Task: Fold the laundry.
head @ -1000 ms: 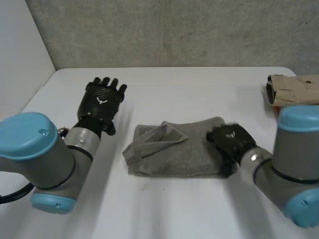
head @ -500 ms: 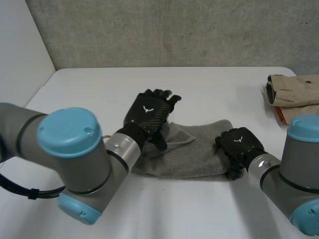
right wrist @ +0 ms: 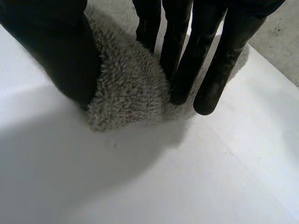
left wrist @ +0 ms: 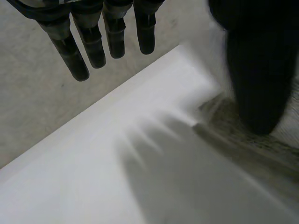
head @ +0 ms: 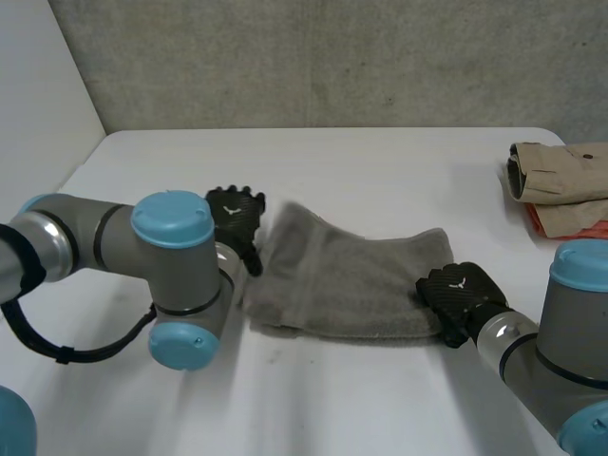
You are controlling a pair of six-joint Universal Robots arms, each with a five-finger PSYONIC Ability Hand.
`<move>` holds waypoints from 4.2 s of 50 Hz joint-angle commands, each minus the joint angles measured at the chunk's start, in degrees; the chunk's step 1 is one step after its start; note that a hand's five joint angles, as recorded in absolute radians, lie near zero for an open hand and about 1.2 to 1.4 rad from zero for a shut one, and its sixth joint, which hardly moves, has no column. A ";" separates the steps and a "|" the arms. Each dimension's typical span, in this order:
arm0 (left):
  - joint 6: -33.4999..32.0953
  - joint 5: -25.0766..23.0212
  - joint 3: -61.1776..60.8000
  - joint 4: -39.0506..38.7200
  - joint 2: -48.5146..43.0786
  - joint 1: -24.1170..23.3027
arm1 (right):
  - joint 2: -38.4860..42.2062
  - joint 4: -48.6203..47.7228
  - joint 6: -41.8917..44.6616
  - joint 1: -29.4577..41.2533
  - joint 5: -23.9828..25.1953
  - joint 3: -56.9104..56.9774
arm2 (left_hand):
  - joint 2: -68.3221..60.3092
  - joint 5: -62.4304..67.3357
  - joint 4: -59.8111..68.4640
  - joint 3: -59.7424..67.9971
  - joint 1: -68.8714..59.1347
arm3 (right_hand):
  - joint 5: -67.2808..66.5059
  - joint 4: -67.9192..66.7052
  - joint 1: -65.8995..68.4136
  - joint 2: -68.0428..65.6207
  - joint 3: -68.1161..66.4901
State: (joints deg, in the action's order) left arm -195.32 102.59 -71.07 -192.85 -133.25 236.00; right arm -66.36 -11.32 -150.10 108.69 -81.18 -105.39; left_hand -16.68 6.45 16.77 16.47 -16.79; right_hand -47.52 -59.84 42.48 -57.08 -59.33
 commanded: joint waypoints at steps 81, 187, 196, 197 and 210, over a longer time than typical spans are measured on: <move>-0.59 -9.34 -3.55 14.79 16.78 -3.88 | 0.63 5.88 -12.14 13.92 -7.59 22.17 | 2.09 -1.86 -2.18 -1.88 2.20 | 47.52 49.84 -32.48 47.08 49.33; 6.88 -34.21 -3.99 22.34 28.66 4.30 | 21.27 -9.68 -5.73 20.87 -11.11 29.37 | 0.58 -0.35 -0.67 -0.37 0.69 | -14.09 -11.76 29.13 -14.53 -12.27; 7.05 -34.21 -3.99 22.34 28.58 4.30 | 16.88 -9.25 -4.59 8.66 -8.30 24.10 | 0.41 -0.18 -0.50 -0.20 0.52 | -22.48 -20.16 37.52 -22.92 -20.67; 7.05 -34.21 -3.99 22.34 28.58 4.30 | 15.92 -9.25 -3.98 7.16 -7.16 23.57 | 0.41 -0.18 -0.50 -0.20 0.52 | -22.48 -20.16 37.52 -22.92 -20.67; 7.40 -34.21 -3.90 22.34 28.66 4.21 | 10.81 -9.42 14.05 -13.41 20.52 25.84 | 0.58 -0.35 -0.67 -0.37 0.69 | -22.48 -20.16 37.52 -22.92 -20.67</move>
State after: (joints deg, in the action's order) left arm -188.24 68.38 -75.03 -170.51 -104.60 240.24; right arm -55.42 -20.61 -143.37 101.80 -72.97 -83.93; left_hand -14.80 4.45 14.69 14.98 -14.83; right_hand -51.49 -66.81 51.56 -66.74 -64.47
